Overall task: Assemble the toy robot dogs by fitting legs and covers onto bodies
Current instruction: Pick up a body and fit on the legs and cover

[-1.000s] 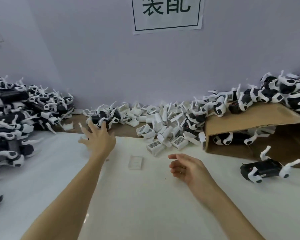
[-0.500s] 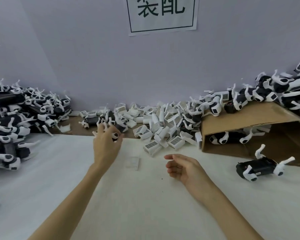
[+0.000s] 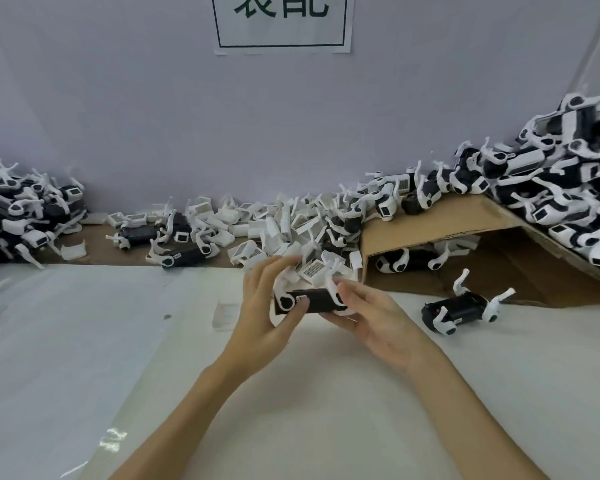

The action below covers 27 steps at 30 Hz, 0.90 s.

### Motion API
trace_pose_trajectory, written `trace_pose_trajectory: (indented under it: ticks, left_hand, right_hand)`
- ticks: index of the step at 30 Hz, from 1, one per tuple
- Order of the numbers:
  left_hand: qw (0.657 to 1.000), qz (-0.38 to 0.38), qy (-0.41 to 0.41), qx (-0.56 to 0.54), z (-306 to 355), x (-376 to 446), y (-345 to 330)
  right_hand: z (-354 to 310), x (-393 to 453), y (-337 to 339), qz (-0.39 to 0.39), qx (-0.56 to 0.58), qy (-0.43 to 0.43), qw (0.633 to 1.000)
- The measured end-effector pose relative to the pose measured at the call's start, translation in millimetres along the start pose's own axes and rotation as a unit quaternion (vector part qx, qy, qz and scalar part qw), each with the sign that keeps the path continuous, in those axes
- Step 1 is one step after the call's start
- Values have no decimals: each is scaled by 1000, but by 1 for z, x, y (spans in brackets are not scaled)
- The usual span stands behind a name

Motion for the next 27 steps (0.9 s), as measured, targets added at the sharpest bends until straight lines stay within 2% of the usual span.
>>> trace_pose_trajectory:
  ticks: [5,8,10,13,17,21,22,24,26,27]
  left_hand:
    - [987,83,93,-100,-18,-2,14]
    - [962,60,194,-184,-36,-8,4]
    - [951,42,242,-189,-46,-11,-3]
    - [946,40,256,-195,-48,-11,-6]
    - [948,85,250,-176,-45,-7,12]
    - [947,33,250,-198,-43,-6,10]
    - [933,20,264,-245,-44,-6,6]
    - [882,-7,310,-356,-44,-9,-6]
    - [838,-42,358,-409,-44,-14,-17]
    - [828,-63,366,-420,-44,-16,-21]
  right_hand:
    - [-7,1,-4,35,17,35,999]
    - [-13,0,-1,59,21,71,995]
    - [-15,-1,6,81,-1,89,993]
    - [-14,-1,10,81,-22,94,992]
    - [-6,-1,0,32,-85,62,994]
    - [-15,-5,-6,40,-208,94,973]
    - [-21,-7,-6,50,-233,110,965]
    - [-30,-11,-7,56,-274,140,950]
    - [-36,-14,-9,44,-298,153,941]
    - [-37,-15,-12,30,-310,157,937]
Point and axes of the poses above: each hand's wrist, its own x-axis towards the middle knuckle, its own y-axis out of the back of the hand, z = x × y, the point moved 10 cm from there along x, towards the middle knuckle
